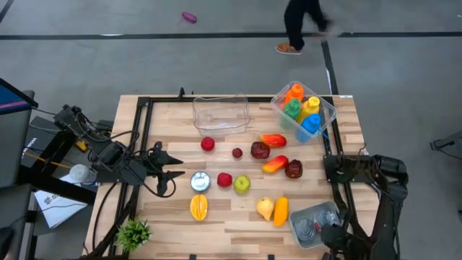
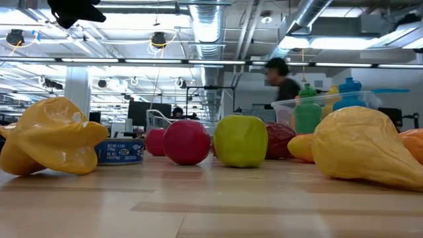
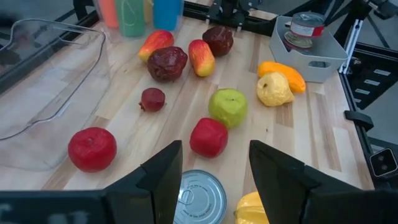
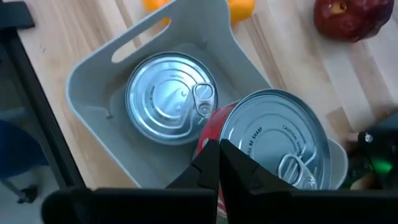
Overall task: Pick & Place Food Item
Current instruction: Put the red tuna can into the gray bin
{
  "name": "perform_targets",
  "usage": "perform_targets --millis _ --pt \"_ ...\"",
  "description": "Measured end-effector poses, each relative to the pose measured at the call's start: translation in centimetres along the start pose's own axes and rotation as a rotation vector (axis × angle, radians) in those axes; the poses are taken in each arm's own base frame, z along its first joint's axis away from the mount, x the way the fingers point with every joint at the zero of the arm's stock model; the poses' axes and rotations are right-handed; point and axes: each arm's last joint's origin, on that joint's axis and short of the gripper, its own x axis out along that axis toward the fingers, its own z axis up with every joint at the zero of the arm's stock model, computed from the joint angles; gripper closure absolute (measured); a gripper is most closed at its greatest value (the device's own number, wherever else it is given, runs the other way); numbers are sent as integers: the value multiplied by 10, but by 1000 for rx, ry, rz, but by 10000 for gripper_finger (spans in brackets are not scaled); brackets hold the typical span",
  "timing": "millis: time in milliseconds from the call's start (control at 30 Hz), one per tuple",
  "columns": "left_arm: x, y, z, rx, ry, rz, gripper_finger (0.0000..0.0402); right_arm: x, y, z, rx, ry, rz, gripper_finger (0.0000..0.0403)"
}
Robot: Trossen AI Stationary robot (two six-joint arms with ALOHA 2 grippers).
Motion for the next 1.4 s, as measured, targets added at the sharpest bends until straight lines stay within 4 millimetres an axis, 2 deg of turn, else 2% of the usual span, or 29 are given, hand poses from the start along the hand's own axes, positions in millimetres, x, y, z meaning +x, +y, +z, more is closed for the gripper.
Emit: perform_targets --millis 367,733,1000,1167,1300,1400 --pt "0 0 0 6 0 0 225 16 13 -13 48 63 -58 403" --pt "0 0 0 7 0 0 225 17 14 -13 56 62 -62 403" --pt "0 0 0 7 0 0 225 28 12 -17 77 59 -80 403" --pt "0 0 0 7 0 -1 225 28 11 -19 79 111 -93 403" --pt "0 0 0 7 0 0 225 28 12 -19 81 132 -97 389" --pt "0 0 0 7 0 0 225 29 12 -18 86 139 -103 365"
